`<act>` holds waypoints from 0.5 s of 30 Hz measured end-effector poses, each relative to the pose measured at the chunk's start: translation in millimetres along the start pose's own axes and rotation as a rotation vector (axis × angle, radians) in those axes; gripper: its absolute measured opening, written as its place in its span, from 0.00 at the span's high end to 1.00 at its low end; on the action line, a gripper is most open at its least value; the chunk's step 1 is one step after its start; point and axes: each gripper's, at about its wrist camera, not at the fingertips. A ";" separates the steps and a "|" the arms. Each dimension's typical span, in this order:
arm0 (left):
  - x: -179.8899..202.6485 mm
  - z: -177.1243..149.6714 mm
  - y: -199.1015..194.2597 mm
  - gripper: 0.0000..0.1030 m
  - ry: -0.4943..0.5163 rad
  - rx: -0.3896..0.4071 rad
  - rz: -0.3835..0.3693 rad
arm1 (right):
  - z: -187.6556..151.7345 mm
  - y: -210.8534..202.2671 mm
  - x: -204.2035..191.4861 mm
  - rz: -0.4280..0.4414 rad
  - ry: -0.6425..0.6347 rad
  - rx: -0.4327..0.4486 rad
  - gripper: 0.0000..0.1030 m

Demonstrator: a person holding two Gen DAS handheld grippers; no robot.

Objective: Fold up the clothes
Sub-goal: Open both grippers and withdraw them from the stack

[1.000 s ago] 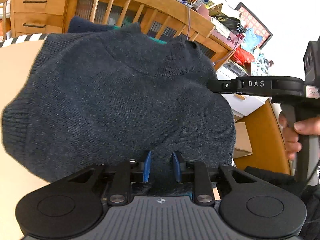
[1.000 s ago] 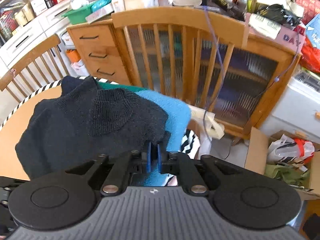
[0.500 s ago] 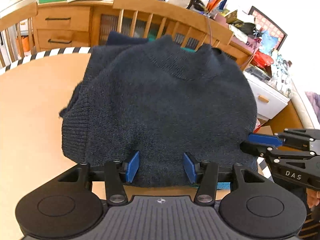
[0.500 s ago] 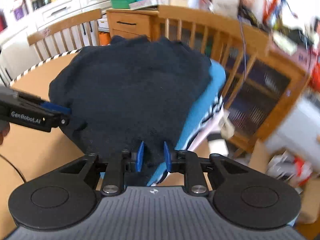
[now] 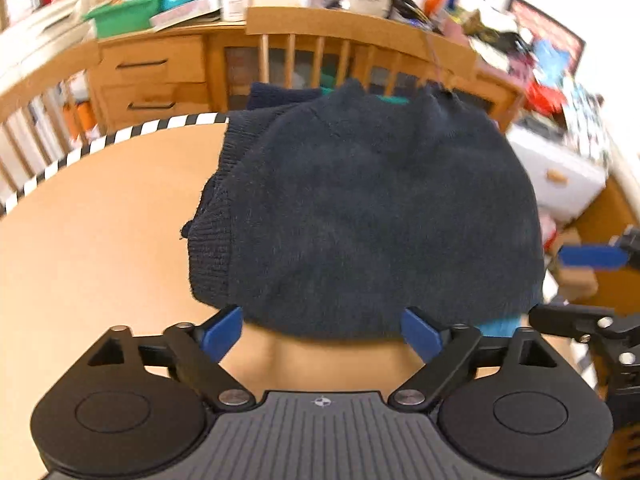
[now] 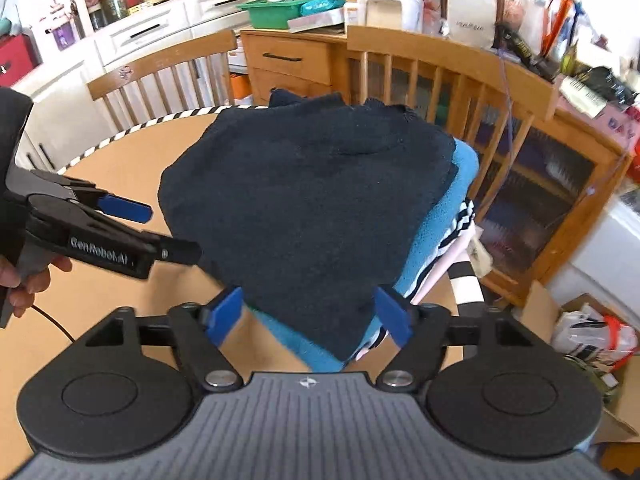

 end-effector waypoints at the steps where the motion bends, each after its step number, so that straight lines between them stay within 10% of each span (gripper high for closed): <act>1: -0.3 -3.7 -1.9 0.10 0.008 0.001 0.002 | -3.1 -4.5 -6.9 -0.030 0.013 0.009 0.18; 15: -12.9 -38.2 -33.6 0.00 0.045 0.062 -0.099 | -39.0 -33.7 -83.3 -0.182 0.103 0.036 0.05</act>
Point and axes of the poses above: each gripper's, at about its wrist camera, not at the fingertips, and y roughly the way its jaws point, x to its right, z to its top, and after that the axes turned 3 degrees about -y, right-handed
